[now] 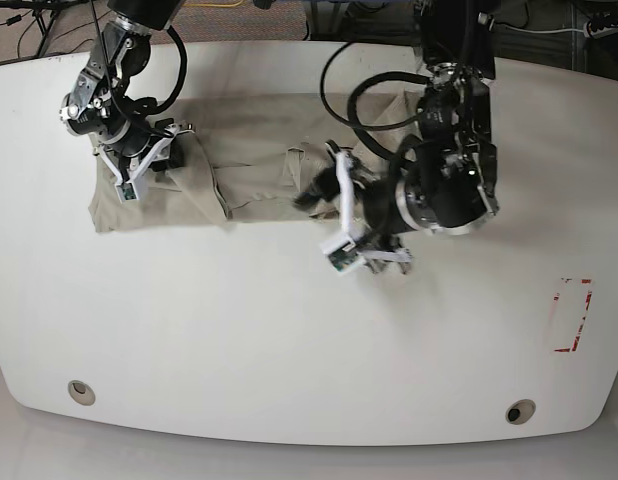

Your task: Layout the t-shirt on the table in an organized manner, then fold the t-shirt properly

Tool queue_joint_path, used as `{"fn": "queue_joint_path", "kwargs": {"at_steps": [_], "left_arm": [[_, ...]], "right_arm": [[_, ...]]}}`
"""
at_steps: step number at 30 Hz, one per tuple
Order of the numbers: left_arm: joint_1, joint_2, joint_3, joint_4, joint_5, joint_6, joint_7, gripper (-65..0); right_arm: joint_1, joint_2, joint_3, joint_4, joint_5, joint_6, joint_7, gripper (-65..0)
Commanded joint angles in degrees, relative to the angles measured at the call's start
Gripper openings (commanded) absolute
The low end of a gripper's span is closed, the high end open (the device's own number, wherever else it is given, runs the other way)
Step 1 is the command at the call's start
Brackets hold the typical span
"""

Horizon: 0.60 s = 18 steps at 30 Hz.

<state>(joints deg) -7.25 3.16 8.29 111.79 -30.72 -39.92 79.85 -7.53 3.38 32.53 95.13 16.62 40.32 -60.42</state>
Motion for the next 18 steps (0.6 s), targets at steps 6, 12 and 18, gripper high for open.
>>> {"fn": "queue_joint_path", "kwargs": {"at_steps": [6,12,18], "left_arm": [[3.60,-8.74,-10.01,0.52,-1.85,-0.08,0.15,-27.6],[7.11,-12.70,-11.15,-0.53,-4.40,-0.08,0.15,-27.6],[8.52,-13.84,-11.06,-5.46,-5.19,-0.08,-0.07,-27.6]], "right_arm": [[0.19,0.36,-0.05,0.38,-1.28,-0.32,-1.33,-47.7],[0.19,0.36,-0.05,0.38,-1.28,-0.32,-1.33,-47.7],[0.19,0.36,-0.05,0.38,-1.28,-0.32,-1.33,-47.7]]}}
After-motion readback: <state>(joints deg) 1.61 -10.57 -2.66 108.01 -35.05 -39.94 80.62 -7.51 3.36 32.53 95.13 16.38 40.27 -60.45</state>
